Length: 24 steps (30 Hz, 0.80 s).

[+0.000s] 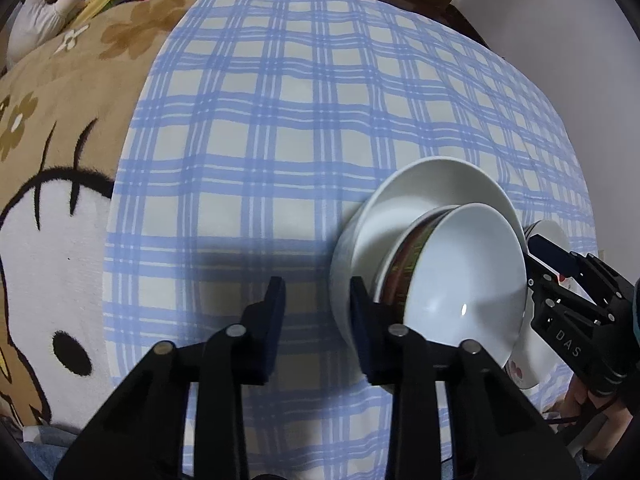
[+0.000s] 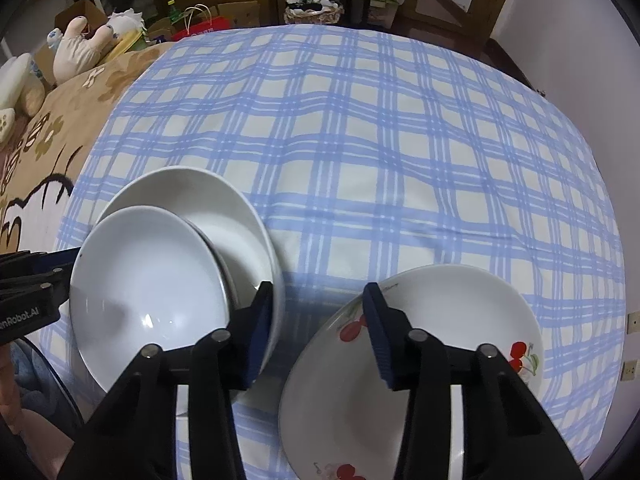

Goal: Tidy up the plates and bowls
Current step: 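Close both grippers on the rim of the stacked bowls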

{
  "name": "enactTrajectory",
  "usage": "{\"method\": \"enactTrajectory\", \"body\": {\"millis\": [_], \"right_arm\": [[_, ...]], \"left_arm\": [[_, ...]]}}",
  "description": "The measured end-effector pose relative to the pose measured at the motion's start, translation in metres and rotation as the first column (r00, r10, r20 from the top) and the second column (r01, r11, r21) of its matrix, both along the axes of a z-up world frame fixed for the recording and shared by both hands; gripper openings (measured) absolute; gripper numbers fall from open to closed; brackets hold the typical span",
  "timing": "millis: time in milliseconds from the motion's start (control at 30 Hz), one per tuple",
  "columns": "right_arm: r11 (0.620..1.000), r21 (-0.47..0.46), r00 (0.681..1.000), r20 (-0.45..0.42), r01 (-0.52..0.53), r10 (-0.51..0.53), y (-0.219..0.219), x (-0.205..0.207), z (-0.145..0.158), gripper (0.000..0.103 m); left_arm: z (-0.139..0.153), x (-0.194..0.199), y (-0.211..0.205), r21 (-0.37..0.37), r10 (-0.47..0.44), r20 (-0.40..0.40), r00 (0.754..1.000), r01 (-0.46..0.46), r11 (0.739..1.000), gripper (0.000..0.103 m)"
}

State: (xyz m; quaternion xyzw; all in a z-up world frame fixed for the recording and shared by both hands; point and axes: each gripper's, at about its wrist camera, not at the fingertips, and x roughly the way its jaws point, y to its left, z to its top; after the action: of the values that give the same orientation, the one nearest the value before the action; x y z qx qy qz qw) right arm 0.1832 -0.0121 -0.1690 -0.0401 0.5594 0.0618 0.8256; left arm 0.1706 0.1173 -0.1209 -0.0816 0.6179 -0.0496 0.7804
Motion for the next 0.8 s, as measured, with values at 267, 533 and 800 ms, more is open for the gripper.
{"method": "enactTrajectory", "body": {"millis": [267,533,800], "right_arm": [[0.997,-0.062,0.998,0.048,-0.035,0.038,0.017,-0.006,0.004,0.028],[0.997,-0.024,0.997,0.009,-0.070,0.070,0.026,-0.002,0.001,0.008],[0.995,0.092,0.990,-0.132,-0.033,0.045,0.010,0.016,-0.011,0.008]], "left_arm": [[-0.006,0.004,0.005,-0.044,0.066,-0.026,0.997,-0.067,0.997,0.027],[-0.009,0.005,0.002,-0.058,0.066,-0.024,0.998,-0.067,0.996,0.026],[-0.009,0.004,0.010,-0.130,0.102,-0.042,0.994,-0.106,0.986,0.026]]}}
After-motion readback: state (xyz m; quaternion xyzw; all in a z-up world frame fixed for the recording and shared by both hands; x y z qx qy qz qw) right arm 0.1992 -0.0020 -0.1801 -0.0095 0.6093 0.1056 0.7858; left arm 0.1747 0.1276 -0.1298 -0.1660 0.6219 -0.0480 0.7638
